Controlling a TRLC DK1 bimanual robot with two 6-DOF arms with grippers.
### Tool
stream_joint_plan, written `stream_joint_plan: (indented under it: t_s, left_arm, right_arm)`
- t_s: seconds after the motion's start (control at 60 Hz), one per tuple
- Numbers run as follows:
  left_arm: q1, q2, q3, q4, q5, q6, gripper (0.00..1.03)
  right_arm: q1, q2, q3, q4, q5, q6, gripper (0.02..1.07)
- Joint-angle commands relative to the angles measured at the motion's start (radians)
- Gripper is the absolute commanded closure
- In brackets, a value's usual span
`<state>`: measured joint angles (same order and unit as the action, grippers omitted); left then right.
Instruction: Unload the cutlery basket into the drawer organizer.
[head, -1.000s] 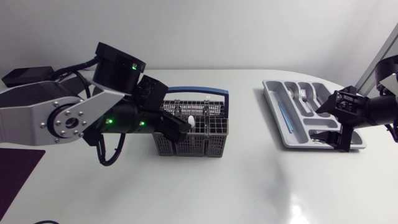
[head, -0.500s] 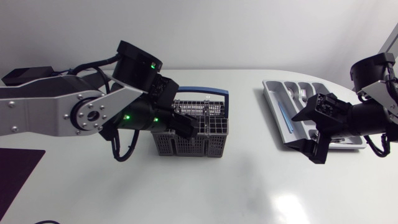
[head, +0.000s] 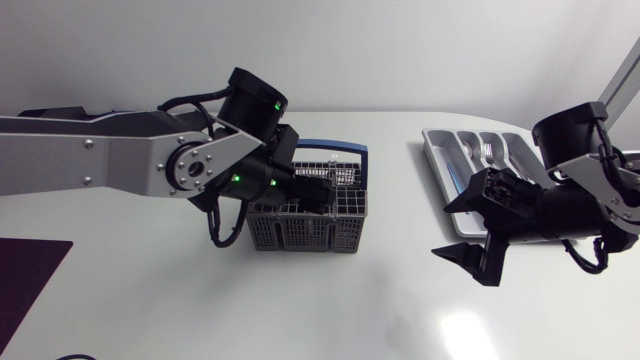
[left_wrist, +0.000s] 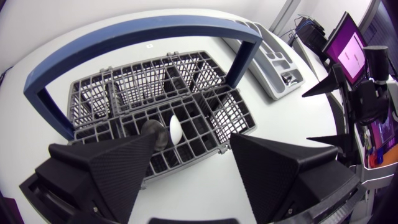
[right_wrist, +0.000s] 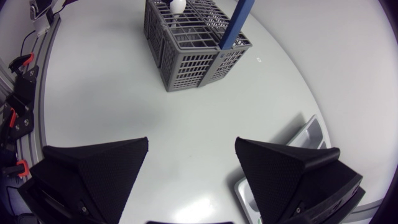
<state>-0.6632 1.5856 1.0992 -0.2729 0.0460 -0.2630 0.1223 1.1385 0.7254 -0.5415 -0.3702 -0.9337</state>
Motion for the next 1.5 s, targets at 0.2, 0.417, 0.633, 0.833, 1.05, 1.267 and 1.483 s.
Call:
stream_joint_plan:
  t_s: [0.2,0.417,0.633,0.833,1.05,1.267,1.483]
  left_arm:
    - [-0.012,0.045,0.050,-0.015,0.003,-0.045,0.44]
    - [-0.015,0.056,0.056,-0.022,0.006,-0.050,0.44]
    - [-0.010,0.076,0.065,-0.006,0.006,-0.056,0.66]
    - [-0.009,0.099,0.064,0.011,0.006,-0.064,0.75]
    - [-0.009,0.113,0.059,0.021,0.006,-0.073,0.85]
    - [-0.006,0.111,0.057,0.029,0.006,-0.078,0.92]
    - [-0.007,0.105,0.050,0.037,0.005,-0.078,0.97]
  right_arm:
    - [0.036,-0.008,-0.053,0.046,0.017,0.042,0.06]
    - [0.065,-0.016,-0.069,0.055,0.030,0.049,0.06]
    - [0.088,-0.034,-0.095,0.060,0.036,0.052,0.06]
    - [0.100,-0.046,-0.109,0.060,0.036,0.052,0.06]
    - [0.111,-0.049,-0.126,0.066,0.036,0.044,0.06]
    - [0.111,-0.051,-0.133,0.077,0.036,0.042,0.06]
    - [0.109,-0.052,-0.144,0.084,0.037,0.041,0.06]
